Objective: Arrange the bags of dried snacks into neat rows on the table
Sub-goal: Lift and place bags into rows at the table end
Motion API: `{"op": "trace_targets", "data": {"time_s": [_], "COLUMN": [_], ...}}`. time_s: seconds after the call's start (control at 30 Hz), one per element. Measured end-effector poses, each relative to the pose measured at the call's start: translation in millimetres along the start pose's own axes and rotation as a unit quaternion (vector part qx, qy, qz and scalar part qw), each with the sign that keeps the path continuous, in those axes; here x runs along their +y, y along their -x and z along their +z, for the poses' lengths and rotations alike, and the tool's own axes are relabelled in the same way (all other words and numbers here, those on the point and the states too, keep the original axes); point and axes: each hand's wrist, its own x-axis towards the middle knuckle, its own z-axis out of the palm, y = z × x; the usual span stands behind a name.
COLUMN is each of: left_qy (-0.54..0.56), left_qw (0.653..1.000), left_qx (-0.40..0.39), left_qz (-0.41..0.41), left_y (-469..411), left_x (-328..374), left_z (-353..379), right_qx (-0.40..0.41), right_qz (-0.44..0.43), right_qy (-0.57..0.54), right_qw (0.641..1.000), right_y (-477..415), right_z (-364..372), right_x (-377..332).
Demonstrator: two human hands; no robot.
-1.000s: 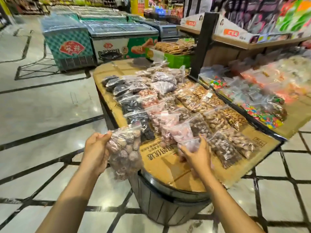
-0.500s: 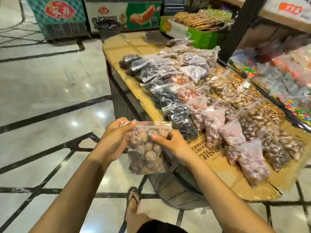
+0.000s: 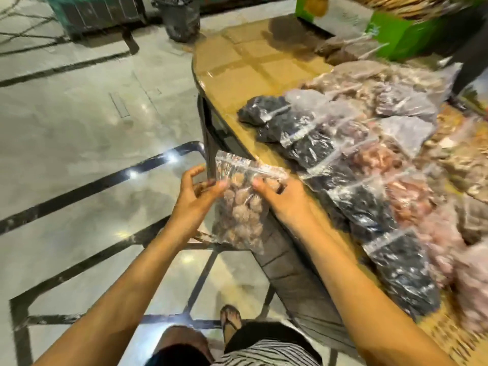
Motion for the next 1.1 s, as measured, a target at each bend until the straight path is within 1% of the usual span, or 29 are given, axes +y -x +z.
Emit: {"op": "trace_targets", "data": {"time_s": [0.03, 0.1, 0.13, 0.2, 0.27, 0.33, 0.4, 0.5, 0.53, 0.6, 0.67, 0.7, 0.77, 0.8, 0.83, 0.87, 0.93, 0.97, 1.03, 1.1], "left_qy": [-0.034, -0.146, -0.212, -0.309, -0.359, -0.375, -0.377, -0.375, -0.365, -0.312, -0.234, -0.196, -0.12, -0.088, -0.068, -0.059, -0.06, -0.068, -0.082, -0.089], "left_qw": [0.999, 0.988, 0.974, 0.942, 0.918, 0.907, 0.9, 0.892, 0.892, 0.908, 0.931, 0.939, 0.943, 0.94, 0.936, 0.931, 0.925, 0.921, 0.91, 0.897], "left_qx": [-0.015, -0.047, -0.066, -0.099, -0.112, -0.112, -0.132, -0.176, -0.191, -0.224, -0.257, -0.273, -0.307, -0.32, -0.331, -0.343, -0.366, -0.376, -0.402, -0.43], "left_qz": [0.009, 0.033, 0.046, 0.089, 0.128, 0.158, 0.175, 0.18, 0.184, 0.165, 0.109, 0.069, -0.029, -0.073, -0.1, -0.109, -0.088, -0.074, -0.054, -0.048], "left_y": [-14, -45, -61, -100, -142, -181, -220, -276, -295, -334, -370, -389, -438, -461, -481, -500, -536, -553, -586, -615], "left_x": [-4, -12, -13, -10, -1, 17, 37, 65, 72, 82, 87, 87, 89, 93, 98, 105, 121, 131, 149, 161], "left_z": [-12, -32, -40, -54, -70, -88, -106, -120, -120, -114, -102, -96, -80, -73, -67, -61, -50, -43, -29, -12], "right_qx": [0.011, 0.05, 0.075, 0.115, 0.153, 0.18, 0.2, 0.238, 0.247, 0.256, 0.244, 0.238, 0.238, 0.25, 0.277, 0.306, 0.353, 0.373, 0.398, 0.393], "right_qz": [-0.006, -0.012, -0.009, -0.001, 0.006, 0.014, 0.026, 0.049, 0.056, 0.067, 0.082, 0.094, 0.112, 0.116, 0.126, 0.133, 0.148, 0.169, 0.245, 0.318], "right_qy": [-0.002, 0.002, 0.002, -0.006, -0.026, -0.042, -0.07, -0.106, -0.11, -0.067, -0.004, 0.007, 0.0, -0.001, 0.004, 0.008, 0.027, 0.039, 0.087, 0.146], "right_qw": [1.0, 0.999, 0.997, 0.993, 0.988, 0.983, 0.977, 0.964, 0.961, 0.962, 0.966, 0.967, 0.965, 0.961, 0.953, 0.943, 0.923, 0.912, 0.88, 0.85], "right_y": [-18, -56, -74, -111, -144, -174, -201, -240, -253, -280, -305, -318, -355, -373, -389, -403, -427, -437, -450, -461], "right_z": [11, 37, 49, 74, 96, 116, 132, 144, 144, 136, 125, 119, 106, 98, 91, 83, 68, 61, 50, 46], "right_x": [-4, -8, -12, -16, -24, -34, -45, -56, -59, -60, -59, -57, -50, -50, -50, -49, -46, -42, -31, -17]}}
